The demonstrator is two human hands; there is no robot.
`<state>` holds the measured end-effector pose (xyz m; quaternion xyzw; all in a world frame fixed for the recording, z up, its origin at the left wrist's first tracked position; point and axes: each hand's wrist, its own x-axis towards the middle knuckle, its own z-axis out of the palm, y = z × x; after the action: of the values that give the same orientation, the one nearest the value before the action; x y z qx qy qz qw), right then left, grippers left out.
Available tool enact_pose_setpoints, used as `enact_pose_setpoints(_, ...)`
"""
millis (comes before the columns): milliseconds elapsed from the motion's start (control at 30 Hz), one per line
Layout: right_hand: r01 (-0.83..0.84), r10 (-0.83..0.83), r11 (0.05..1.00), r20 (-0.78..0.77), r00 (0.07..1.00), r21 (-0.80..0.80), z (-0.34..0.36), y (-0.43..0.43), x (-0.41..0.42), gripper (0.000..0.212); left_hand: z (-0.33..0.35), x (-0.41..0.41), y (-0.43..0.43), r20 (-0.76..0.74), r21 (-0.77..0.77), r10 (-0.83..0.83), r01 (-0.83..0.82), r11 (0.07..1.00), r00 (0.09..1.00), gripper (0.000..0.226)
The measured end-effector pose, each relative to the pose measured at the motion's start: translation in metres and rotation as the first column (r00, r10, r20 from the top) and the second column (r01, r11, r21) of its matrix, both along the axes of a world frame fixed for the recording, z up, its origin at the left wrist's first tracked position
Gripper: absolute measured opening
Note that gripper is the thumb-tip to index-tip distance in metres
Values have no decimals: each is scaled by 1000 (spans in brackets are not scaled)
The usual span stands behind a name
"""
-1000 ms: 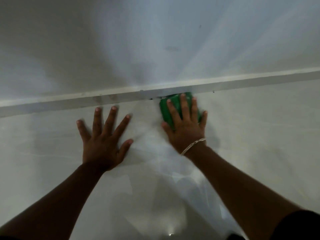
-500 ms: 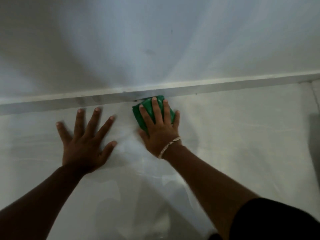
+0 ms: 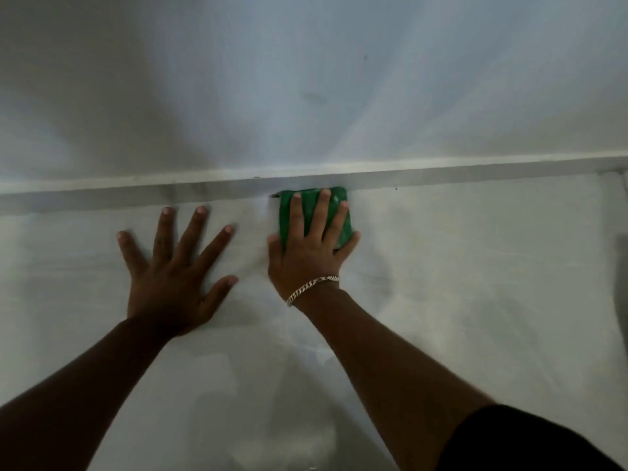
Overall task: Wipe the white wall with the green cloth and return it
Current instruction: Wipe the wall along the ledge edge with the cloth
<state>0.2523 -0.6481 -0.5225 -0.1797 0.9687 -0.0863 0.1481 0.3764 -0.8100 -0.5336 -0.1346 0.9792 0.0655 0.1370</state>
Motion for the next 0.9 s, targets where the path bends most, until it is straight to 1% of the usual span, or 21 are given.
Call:
enact_pose_setpoints(67,-98,99,995,20,995,-13,0,12,-8,72,4,1,0,22,6,-9,9,1000,1000,80)
enact_pose_setpoints(100,-158,158,987,-2,987,0,-1,28,-17,71,5,3,-2,26,0,-12,12,1000,1000,80)
enact_pose_setpoints(133,-179,179,984,-25,984,20,-2,45,-27,71,5,5,-6,30,-7,-11,11,1000,999,80)
enact_pose_setpoints(167,-121,122,992,-31,992,36,-2,61,-39,70,5,7,-8,33,-6,-7,7,1000,999,81)
enact_pose_setpoints(200,5,-5,999,-21,1000,35,-1,71,-49,69,5,9,-9,32,-3,-2,2,1000,999,81)
enact_pose_setpoints(267,284,-284,959,8,959,21,2,67,-56,67,4,11,-9,23,-3,15,-14,1000,1000,81)
enact_pose_setpoints(300,364,-364,931,13,931,25,1,52,-51,66,3,11,-10,15,-7,24,-23,1000,1000,81)
enact_pose_setpoints(333,387,-387,922,11,922,31,0,33,-41,67,2,11,-11,8,-13,27,-27,1000,1000,81)
enact_pose_setpoints(367,367,-367,930,-8,930,15,-1,13,-27,67,2,12,-9,4,-12,26,-26,1000,1000,81)
enact_pose_setpoints(433,228,-228,974,-43,973,-5,-3,-28,10,69,2,11,-9,8,-12,21,-21,1000,1000,81)
enact_pose_setpoints(467,155,-155,988,-38,987,-5,-3,-45,27,69,1,10,-10,18,-16,20,-19,1000,1000,81)
enact_pose_setpoints(500,126,-126,992,-21,992,-10,-2,-56,37,68,0,11,-11,28,-21,15,-14,1000,999,81)
enact_pose_setpoints(567,65,-65,998,-4,998,-6,0,-52,34,68,1,10,-11,38,-15,8,-7,1000,999,81)
enact_pose_setpoints(633,-86,87,996,-37,996,15,-1,-18,16,66,0,11,-12,29,-15,14,-14,1000,999,81)
enact_pose_setpoints(667,-121,122,992,-54,991,23,0,2,5,66,0,11,-11,19,-21,19,-18,1000,1000,81)
enact_pose_setpoints(700,-99,101,995,-75,992,28,-1,20,-7,66,0,12,-11,11,-25,23,-23,999,1000,81)
enact_pose_setpoints(767,53,-51,998,-100,994,25,-2,35,-23,64,2,11,-9,3,-26,21,-21,999,1000,81)
enact_pose_setpoints(833,202,-202,979,-90,975,-11,-4,15,-19,64,0,12,-11,-3,-30,22,-22,999,1000,81)
enact_pose_setpoints(867,244,-245,969,-89,965,-31,-2,-1,-11,65,-1,11,-11,-4,-30,23,-23,999,1000,81)
enact_pose_setpoints(900,243,-246,969,-84,966,-51,-1,-17,-1,64,-1,11,-10,-4,-27,20,-20,999,1000,81)
